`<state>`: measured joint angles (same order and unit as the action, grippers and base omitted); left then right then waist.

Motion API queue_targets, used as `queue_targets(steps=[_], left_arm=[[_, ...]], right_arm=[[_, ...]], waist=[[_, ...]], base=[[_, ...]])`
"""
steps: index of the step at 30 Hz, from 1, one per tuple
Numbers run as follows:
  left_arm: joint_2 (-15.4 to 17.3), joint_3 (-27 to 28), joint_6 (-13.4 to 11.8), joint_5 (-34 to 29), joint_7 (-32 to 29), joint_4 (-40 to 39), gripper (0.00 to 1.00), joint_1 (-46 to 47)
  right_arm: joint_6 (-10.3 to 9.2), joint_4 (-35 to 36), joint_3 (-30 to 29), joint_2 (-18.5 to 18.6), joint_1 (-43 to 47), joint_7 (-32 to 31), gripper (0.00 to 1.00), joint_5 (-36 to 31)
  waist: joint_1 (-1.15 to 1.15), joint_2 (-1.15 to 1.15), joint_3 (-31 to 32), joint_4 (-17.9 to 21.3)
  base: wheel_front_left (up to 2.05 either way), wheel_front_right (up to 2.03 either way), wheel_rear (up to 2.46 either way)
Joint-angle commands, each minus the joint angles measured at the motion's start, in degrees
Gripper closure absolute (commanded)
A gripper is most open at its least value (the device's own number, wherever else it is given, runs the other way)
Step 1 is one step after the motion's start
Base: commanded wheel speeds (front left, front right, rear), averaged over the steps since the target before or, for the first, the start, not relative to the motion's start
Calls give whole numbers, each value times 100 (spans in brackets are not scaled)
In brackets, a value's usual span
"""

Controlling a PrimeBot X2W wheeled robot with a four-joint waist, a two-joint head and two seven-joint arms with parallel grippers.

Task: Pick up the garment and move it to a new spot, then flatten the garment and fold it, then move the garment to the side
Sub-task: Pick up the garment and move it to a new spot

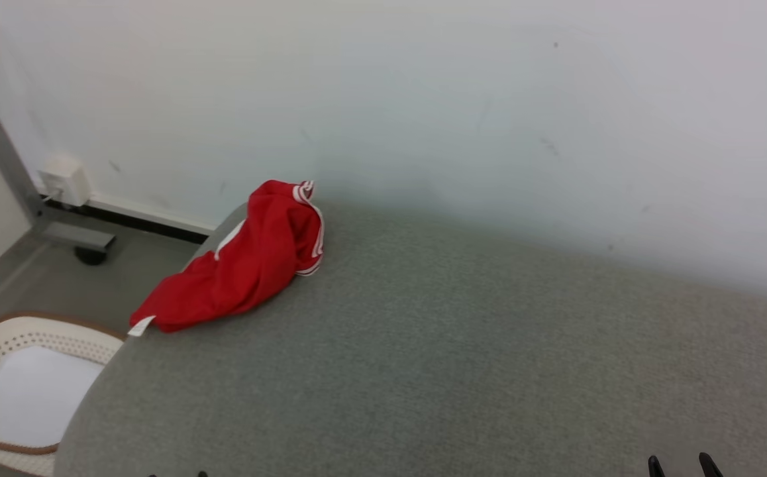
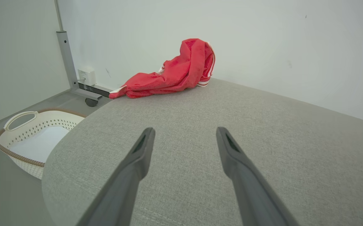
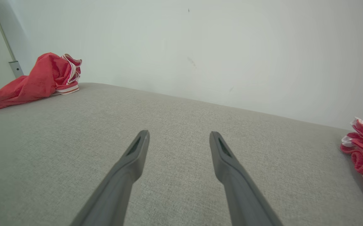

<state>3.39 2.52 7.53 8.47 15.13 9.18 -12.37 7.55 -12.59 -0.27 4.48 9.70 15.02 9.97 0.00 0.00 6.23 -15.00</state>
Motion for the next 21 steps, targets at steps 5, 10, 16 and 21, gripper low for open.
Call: queue_targets(steps=[5,10,16,21], left_arm=[[52,123,-10,87,1,-74,0,-131],[105,151,-10,177,2,-88,0,23],[442,100,-10,274,1,23,0,669],[874,-66,-9,581,-81,280,0,1900]], right_arm=[[-14,-40,83,-30,-43,18,0,37],[-14,-50,119,-23,-67,18,0,16],[-14,-6,61,148,-125,18,0,-46],[-14,220,8,518,-477,18,0,-133]], waist=[[0,0,41,-627],[0,0,-65,-646],[0,0,-436,-478],[0,0,-1392,-252]], base=[[0,0,0],[0,0,0],[0,0,0],[0,0,0]])
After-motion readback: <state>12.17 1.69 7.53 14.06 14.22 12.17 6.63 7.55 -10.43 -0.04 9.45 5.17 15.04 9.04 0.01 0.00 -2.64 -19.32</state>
